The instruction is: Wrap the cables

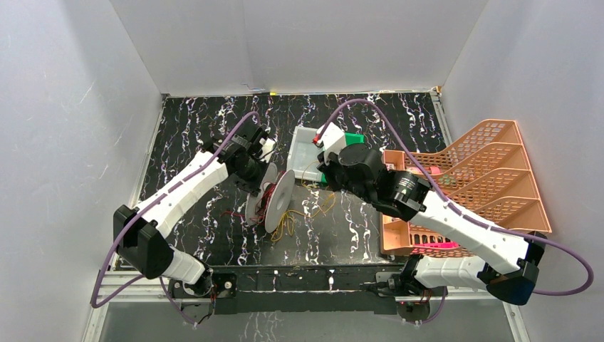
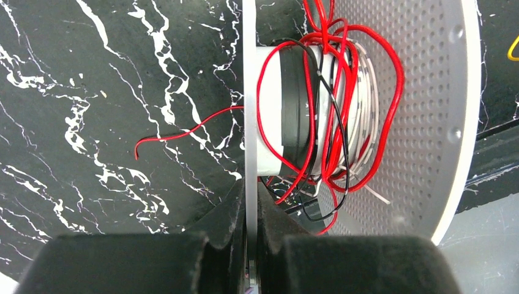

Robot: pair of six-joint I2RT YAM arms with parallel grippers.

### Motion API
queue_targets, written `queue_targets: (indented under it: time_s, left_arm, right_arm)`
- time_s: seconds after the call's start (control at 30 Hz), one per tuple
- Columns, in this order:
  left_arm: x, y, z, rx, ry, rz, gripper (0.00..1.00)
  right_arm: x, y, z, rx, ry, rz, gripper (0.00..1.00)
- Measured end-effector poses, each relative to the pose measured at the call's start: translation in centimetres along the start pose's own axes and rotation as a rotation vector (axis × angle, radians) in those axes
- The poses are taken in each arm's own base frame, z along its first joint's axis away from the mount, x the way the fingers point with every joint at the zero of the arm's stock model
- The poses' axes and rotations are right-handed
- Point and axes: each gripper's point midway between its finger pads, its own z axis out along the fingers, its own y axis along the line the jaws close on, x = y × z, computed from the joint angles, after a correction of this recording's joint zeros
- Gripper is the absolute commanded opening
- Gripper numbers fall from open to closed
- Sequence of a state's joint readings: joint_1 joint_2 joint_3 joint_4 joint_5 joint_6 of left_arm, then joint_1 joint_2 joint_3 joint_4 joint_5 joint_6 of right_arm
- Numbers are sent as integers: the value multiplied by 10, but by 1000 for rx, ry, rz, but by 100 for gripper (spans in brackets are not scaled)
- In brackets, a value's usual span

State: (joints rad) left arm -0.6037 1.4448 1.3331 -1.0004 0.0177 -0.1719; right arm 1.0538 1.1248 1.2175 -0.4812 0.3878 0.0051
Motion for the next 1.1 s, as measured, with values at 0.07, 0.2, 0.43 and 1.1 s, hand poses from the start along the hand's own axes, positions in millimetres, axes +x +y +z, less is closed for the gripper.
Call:
queue_targets:
  time_s: [0.07, 0.2, 0.43, 1.1]
  left_arm:
    - [-1, -2, 1, 11, -5, 10, 0]
    - [-3, -4, 3, 34, -35, 31, 0]
    - [-9, -9, 5, 65, -60, 52, 16]
    - [-26, -16, -22, 108, -216, 66, 41]
  right_arm:
    - [-9, 3, 4, -21, -33, -37, 0]
    - [-29, 14, 19, -77, -96, -144, 0]
    - [-46, 22, 36, -147, -177, -328, 0]
    - [-51, 17, 48, -211, -265, -415, 0]
